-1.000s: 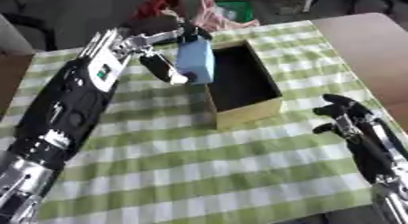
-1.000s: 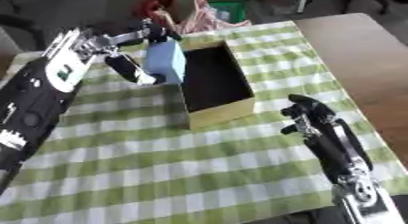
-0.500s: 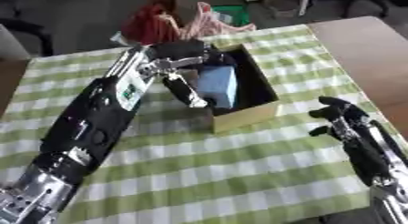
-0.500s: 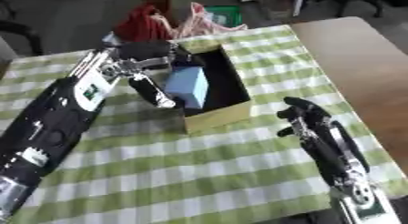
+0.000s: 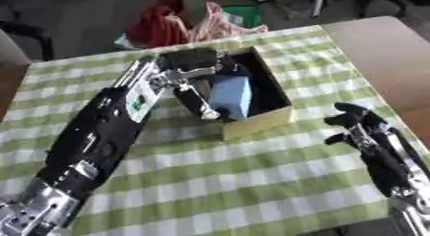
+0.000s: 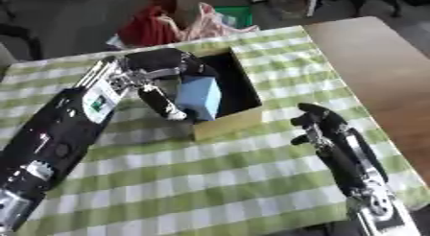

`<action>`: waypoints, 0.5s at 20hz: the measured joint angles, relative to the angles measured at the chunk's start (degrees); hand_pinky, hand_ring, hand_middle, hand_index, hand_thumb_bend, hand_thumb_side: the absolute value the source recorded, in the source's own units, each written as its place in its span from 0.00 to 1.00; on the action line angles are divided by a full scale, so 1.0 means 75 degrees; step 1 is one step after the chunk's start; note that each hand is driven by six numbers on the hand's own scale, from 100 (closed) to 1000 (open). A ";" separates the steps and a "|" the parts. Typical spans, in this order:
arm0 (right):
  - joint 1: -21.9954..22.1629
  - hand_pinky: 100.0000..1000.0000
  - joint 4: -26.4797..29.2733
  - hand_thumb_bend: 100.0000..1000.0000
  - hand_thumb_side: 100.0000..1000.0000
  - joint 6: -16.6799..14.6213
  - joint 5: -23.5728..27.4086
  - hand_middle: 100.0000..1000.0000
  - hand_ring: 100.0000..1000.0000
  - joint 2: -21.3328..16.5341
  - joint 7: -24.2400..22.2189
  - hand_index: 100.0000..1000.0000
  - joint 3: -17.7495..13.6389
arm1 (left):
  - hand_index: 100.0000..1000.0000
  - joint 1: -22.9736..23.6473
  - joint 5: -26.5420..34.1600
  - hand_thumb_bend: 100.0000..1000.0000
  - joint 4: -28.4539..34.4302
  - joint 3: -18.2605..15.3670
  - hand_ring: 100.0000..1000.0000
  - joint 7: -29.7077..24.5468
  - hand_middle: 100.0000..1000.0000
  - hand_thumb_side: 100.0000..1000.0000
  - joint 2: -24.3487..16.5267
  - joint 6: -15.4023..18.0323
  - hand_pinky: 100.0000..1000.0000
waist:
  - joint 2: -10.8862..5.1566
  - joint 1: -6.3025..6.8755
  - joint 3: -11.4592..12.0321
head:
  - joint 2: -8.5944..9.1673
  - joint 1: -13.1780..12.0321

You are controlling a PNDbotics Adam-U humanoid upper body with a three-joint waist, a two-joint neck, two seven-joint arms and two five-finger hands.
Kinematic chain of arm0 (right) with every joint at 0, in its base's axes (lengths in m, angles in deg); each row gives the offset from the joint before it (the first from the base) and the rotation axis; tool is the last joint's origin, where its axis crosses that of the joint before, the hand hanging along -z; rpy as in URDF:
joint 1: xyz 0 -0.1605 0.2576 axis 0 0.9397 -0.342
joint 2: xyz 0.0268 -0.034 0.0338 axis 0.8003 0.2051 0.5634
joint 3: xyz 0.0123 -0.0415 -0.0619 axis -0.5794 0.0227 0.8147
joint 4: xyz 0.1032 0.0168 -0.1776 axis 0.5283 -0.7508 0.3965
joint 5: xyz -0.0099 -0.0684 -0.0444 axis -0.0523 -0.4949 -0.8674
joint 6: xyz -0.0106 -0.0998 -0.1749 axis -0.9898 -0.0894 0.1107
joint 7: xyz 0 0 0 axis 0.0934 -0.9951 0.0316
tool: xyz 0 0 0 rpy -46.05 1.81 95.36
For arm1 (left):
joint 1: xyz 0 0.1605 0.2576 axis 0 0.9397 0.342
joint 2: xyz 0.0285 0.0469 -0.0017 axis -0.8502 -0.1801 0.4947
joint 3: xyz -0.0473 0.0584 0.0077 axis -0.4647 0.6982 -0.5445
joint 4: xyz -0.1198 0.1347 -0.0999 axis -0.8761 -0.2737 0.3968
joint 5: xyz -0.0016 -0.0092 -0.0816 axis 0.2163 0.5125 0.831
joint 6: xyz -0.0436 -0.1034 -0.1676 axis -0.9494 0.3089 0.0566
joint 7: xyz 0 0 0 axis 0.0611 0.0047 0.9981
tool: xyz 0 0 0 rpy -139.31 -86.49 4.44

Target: Pick up objects on the table and place them in the box.

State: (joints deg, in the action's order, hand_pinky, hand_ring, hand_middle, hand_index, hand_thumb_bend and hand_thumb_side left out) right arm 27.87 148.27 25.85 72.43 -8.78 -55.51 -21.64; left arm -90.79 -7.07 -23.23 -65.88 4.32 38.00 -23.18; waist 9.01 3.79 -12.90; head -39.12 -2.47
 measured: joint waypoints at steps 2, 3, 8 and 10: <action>-0.0024 0.52 0.0000 0.00 0.53 0.0001 0.0007 0.55 0.76 0.0003 -0.0028 0.81 0.0033 | 0.88 0.0000 -0.0112 0.20 -0.0047 -0.0067 0.62 0.0182 0.42 0.11 0.0005 -0.0054 0.63 | 0.0032 0.0002 -0.0051 | 0.0008 -0.0005; -0.0035 0.52 0.0000 0.00 0.53 0.0003 0.0018 0.55 0.76 0.0007 -0.0047 0.81 0.0043 | 0.88 -0.0001 -0.0173 0.20 -0.0082 -0.0112 0.62 0.0291 0.43 0.11 0.0009 -0.0094 0.63 | 0.0040 0.0003 -0.0075 | 0.0025 -0.0008; -0.0127 0.52 0.0000 0.00 0.53 0.0018 0.0057 0.55 0.76 0.0012 -0.0095 0.81 0.0088 | 0.90 -0.0004 -0.0491 0.26 -0.0237 -0.0284 0.70 0.0907 0.67 0.13 0.0075 -0.0266 0.66 | 0.0072 0.0036 -0.0165 | 0.0093 -0.0063; -0.0151 0.52 -0.0001 0.00 0.53 0.0016 0.0058 0.55 0.76 0.0016 -0.0114 0.81 0.0090 | 0.92 -0.0004 -0.0686 0.34 -0.0278 -0.0315 0.76 0.1139 0.81 0.17 0.0092 -0.0298 0.69 | 0.0080 0.0050 -0.0173 | 0.0122 -0.0072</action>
State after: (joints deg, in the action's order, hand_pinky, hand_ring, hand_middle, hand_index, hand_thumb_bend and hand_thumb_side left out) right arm 26.74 148.26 25.97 72.87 -8.66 -56.36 -20.97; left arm -90.82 -12.22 -25.31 -68.24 12.86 38.69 -25.42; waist 9.61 4.16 -14.20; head -38.20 -3.01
